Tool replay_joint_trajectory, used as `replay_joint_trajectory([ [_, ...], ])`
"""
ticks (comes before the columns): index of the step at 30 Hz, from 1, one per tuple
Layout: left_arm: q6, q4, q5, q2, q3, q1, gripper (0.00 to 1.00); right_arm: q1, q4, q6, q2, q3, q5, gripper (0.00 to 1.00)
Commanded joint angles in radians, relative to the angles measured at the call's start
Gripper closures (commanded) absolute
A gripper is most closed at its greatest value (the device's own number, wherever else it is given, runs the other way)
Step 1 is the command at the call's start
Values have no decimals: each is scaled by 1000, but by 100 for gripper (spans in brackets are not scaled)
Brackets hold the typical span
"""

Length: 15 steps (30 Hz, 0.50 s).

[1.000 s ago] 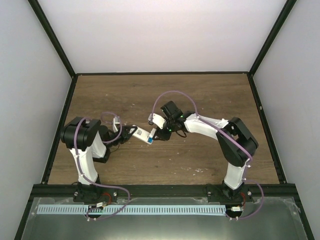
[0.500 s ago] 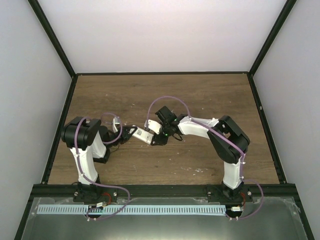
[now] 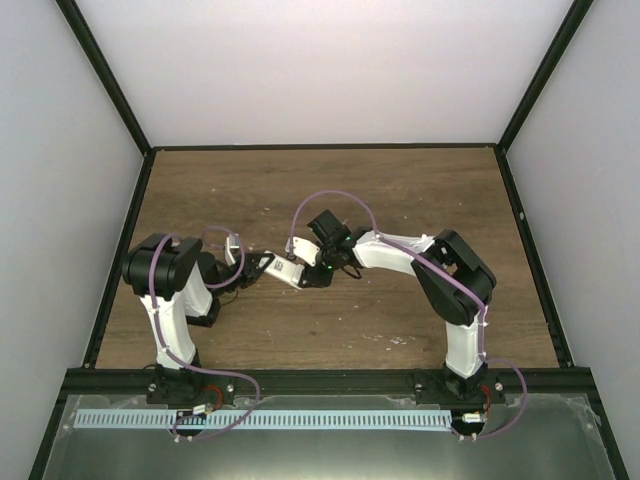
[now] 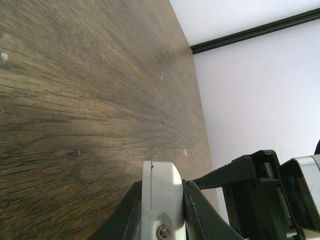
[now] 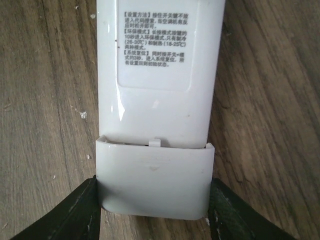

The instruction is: Load the batteries into the remote control

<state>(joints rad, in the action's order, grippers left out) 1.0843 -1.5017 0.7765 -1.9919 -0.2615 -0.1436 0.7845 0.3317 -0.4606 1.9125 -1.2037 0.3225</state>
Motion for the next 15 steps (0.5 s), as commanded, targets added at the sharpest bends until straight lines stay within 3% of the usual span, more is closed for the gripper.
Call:
replay_joint_trajectory([
  [1,-40,-72,20,-17,8,3,100,12,21,-22,20,-39,10,54],
  [15,-39,-74,23,-21,5,5,100,22,58,-34,34,-26,7,53],
])
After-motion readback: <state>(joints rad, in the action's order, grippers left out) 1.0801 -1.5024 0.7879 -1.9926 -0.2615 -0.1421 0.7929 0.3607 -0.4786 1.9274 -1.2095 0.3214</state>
